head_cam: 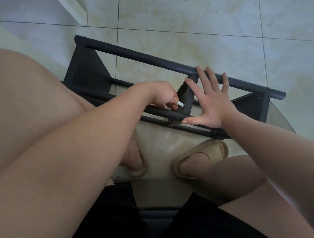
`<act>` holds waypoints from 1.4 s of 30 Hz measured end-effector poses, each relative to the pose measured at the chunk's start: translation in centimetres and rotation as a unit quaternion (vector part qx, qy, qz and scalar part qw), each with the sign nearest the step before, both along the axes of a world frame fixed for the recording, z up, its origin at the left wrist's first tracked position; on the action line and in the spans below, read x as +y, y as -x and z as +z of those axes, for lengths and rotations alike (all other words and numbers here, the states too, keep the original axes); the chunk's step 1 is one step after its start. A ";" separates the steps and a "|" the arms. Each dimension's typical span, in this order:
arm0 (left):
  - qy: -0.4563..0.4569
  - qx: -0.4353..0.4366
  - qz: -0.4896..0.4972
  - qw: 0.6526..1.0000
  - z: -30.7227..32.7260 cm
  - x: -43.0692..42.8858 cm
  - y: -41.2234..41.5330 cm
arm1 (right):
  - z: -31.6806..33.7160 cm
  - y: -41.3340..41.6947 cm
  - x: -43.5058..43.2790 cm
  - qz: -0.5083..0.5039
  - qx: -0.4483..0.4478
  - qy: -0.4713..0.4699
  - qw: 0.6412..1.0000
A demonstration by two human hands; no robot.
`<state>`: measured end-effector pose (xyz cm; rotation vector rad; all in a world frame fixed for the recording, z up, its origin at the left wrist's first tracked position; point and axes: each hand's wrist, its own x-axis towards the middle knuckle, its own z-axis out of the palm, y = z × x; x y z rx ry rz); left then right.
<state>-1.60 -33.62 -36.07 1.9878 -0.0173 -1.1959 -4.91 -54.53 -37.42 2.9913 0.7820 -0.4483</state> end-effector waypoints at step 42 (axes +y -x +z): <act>0.005 -0.073 0.060 0.995 0.6 0.2 -0.9 | 0.1 0.0 0.1 0.000 0.003 0.007 1.000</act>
